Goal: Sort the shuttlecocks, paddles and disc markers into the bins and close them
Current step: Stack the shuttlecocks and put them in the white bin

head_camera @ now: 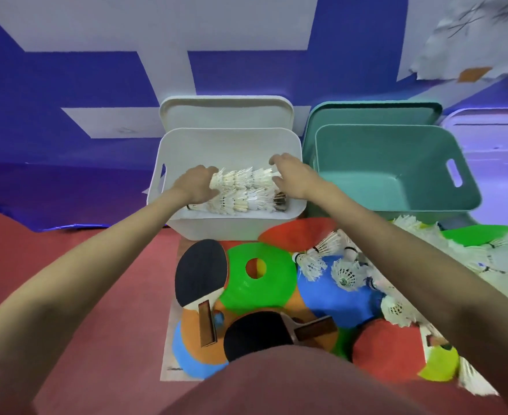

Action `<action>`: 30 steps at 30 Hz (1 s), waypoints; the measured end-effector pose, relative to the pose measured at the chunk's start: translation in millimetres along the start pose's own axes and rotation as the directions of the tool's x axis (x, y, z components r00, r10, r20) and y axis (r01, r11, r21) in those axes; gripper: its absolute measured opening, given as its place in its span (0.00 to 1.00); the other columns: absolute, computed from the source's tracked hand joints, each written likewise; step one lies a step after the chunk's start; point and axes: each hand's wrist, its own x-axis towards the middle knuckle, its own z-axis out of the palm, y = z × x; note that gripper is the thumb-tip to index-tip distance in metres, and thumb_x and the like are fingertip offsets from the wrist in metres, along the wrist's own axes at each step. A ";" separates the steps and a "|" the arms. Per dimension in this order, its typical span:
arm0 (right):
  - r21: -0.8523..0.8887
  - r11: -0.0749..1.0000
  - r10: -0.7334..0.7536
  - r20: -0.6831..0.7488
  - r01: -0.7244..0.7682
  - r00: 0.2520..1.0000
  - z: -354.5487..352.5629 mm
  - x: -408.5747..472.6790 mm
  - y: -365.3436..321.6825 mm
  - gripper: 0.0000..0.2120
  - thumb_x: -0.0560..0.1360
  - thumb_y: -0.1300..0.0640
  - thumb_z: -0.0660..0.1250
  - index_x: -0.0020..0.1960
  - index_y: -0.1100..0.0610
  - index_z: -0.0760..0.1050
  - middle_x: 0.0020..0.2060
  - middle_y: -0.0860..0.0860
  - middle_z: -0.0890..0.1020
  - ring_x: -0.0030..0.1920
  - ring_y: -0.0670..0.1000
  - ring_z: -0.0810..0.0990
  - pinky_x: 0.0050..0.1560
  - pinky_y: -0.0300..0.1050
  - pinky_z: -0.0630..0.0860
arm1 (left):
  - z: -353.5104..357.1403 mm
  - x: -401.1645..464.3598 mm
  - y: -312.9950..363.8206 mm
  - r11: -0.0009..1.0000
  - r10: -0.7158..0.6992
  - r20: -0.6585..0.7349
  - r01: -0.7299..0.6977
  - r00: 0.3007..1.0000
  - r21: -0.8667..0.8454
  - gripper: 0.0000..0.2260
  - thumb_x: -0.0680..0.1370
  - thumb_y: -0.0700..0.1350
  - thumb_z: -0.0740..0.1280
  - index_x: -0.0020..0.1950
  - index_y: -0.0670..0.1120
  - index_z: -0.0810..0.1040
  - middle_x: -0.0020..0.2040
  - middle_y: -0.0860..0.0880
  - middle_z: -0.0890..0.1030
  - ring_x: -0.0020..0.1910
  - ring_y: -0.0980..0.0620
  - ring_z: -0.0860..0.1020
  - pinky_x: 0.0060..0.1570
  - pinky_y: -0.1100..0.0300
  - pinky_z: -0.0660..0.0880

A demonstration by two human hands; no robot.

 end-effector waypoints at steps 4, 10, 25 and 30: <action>0.080 0.987 -0.100 -0.359 0.137 0.928 -22.9 -69.1 21.4 0.20 0.77 0.59 0.62 0.68 0.61 0.66 0.65 0.58 0.70 0.66 0.58 0.68 0.67 0.53 0.65 | 0.1 -39.2 40.4 0.974 0.170 -0.376 -0.214 0.911 -0.076 0.20 0.76 0.44 0.67 0.68 0.42 0.71 0.63 0.39 0.73 0.62 0.38 0.71 0.61 0.47 0.69; 0.175 0.984 0.072 -0.536 0.027 0.841 -16.3 -181.6 64.0 0.20 0.77 0.59 0.63 0.67 0.62 0.67 0.66 0.58 0.69 0.69 0.56 0.65 0.70 0.50 0.61 | 18.5 -102.0 110.4 0.840 0.463 -0.505 -0.543 0.728 -0.013 0.18 0.75 0.42 0.66 0.65 0.42 0.72 0.61 0.43 0.74 0.61 0.44 0.70 0.60 0.53 0.67; 0.441 0.879 0.404 -0.487 -0.181 0.774 56.5 -320.0 119.4 0.16 0.75 0.60 0.61 0.62 0.57 0.73 0.57 0.53 0.74 0.58 0.52 0.73 0.57 0.52 0.74 | 105.0 -128.6 212.8 0.746 0.563 -0.221 -0.605 0.797 -0.278 0.17 0.75 0.44 0.65 0.63 0.44 0.74 0.55 0.47 0.77 0.55 0.48 0.75 0.57 0.53 0.71; 0.301 0.924 0.348 -0.402 -0.237 0.847 83.9 -309.3 109.2 0.19 0.72 0.47 0.65 0.59 0.55 0.78 0.58 0.56 0.73 0.60 0.55 0.68 0.62 0.51 0.68 | 123.3 -121.3 242.3 0.781 0.522 -0.172 -0.549 0.836 -0.299 0.17 0.75 0.40 0.68 0.64 0.42 0.74 0.57 0.44 0.77 0.57 0.46 0.75 0.59 0.54 0.71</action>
